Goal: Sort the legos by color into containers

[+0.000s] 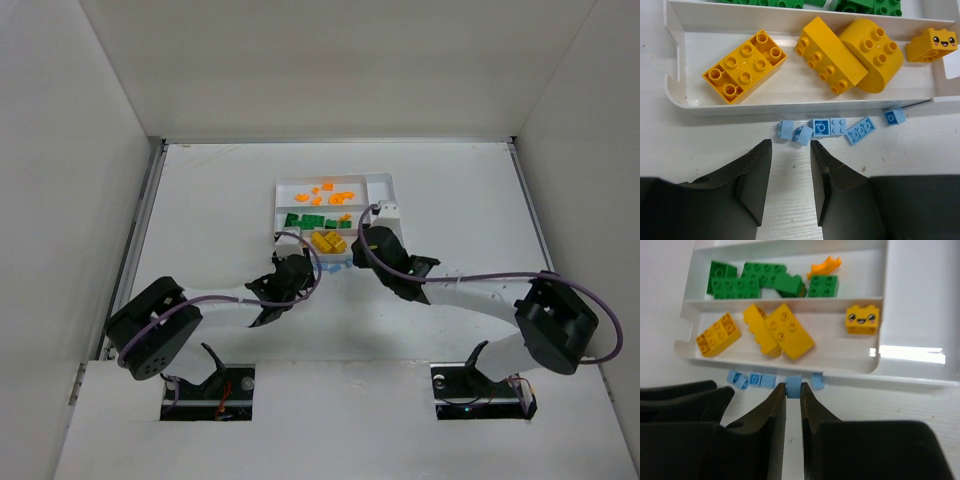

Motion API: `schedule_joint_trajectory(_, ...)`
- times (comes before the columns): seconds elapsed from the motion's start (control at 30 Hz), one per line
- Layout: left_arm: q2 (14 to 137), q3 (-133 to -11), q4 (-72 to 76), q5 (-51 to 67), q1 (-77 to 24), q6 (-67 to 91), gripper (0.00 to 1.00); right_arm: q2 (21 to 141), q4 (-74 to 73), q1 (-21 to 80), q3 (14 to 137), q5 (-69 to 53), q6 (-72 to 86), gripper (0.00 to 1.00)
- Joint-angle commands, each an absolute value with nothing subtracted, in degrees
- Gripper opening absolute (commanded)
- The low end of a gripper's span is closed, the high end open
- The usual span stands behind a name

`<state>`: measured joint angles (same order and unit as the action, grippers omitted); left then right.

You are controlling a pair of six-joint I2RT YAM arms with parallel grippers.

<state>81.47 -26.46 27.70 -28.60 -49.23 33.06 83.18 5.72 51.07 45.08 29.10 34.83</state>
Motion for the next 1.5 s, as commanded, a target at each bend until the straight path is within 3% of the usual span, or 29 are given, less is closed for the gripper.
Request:
schedule_joint_trajectory(0.0,81.5,-29.2,27.3,-31.2,-49.7,32.6,0.34,81.6,6.1,46.3,45.8,28.6,32.2,0.15)
schedule_joint_trajectory(0.4,82.4,-29.4,27.2,-31.7,-49.4,32.6,0.33,86.3,7.6,35.2,48.3,24.3,30.1,0.17)
schedule_joint_trajectory(0.57,83.4,-30.2,26.3,-31.7,-49.5,32.6,0.32,86.1,8.1,35.2,47.4,25.0,30.1,0.37)
schedule_joint_trajectory(1.47,87.7,-31.3,27.0,-33.7,-48.1,34.1,0.19,80.5,8.9,46.5,39.3,26.2,35.9,0.36)
